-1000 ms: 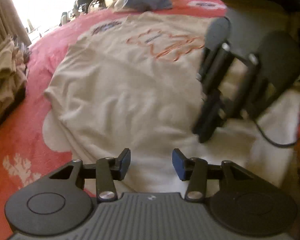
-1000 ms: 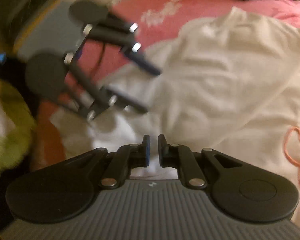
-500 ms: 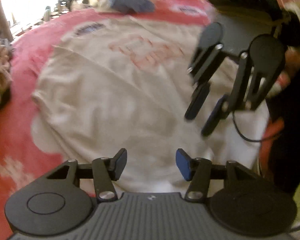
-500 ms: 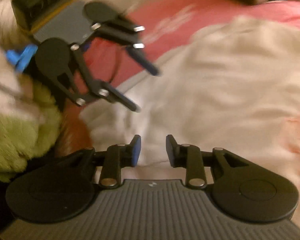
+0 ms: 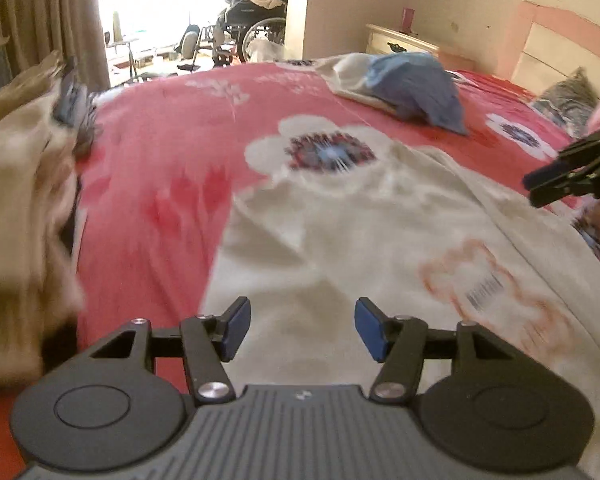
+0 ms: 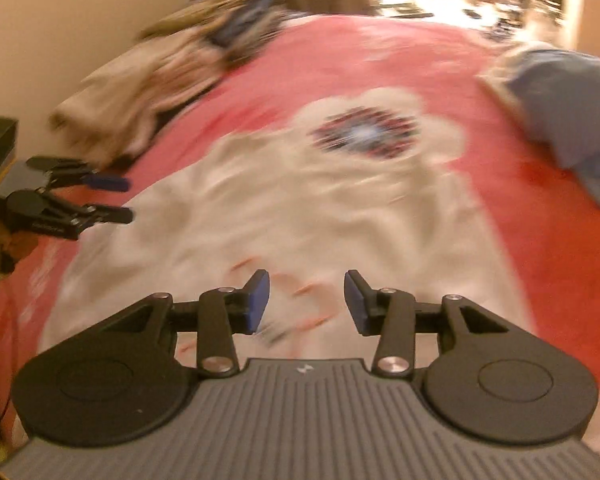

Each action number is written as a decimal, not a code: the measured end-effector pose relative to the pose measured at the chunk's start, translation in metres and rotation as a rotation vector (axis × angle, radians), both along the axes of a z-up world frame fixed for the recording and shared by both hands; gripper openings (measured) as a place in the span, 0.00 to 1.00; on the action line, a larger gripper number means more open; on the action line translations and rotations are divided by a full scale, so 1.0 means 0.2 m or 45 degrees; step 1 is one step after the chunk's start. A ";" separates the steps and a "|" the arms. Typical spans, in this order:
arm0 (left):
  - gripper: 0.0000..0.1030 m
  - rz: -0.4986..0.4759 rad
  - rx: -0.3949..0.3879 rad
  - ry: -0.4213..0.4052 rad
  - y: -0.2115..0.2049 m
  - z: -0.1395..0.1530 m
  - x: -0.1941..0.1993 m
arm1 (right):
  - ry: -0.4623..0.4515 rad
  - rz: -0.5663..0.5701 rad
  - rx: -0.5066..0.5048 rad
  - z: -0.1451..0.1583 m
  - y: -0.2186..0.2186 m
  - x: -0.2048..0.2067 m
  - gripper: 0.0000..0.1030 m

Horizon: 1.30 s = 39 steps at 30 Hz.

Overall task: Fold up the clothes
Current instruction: 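Grasp the T-shirt collar with the left gripper while the right gripper grasps the shoulder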

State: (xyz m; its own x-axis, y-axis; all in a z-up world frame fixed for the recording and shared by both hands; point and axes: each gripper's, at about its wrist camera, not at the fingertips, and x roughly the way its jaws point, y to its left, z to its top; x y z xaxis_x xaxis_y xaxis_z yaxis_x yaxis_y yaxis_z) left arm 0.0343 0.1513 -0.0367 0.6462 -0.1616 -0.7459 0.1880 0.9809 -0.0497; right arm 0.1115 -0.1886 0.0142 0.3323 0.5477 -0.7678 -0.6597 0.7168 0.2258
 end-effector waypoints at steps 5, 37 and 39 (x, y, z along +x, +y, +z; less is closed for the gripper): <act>0.61 -0.003 0.040 0.019 0.02 -0.08 0.39 | -0.006 -0.092 -0.040 -0.11 -0.05 0.36 0.49; 0.07 -0.333 0.087 0.089 -0.12 -0.21 0.77 | 0.008 0.079 -0.051 -0.37 0.08 0.83 0.09; 0.07 -0.323 0.078 0.040 -0.12 -0.17 0.73 | -0.020 0.071 -0.027 -0.33 0.06 0.80 0.08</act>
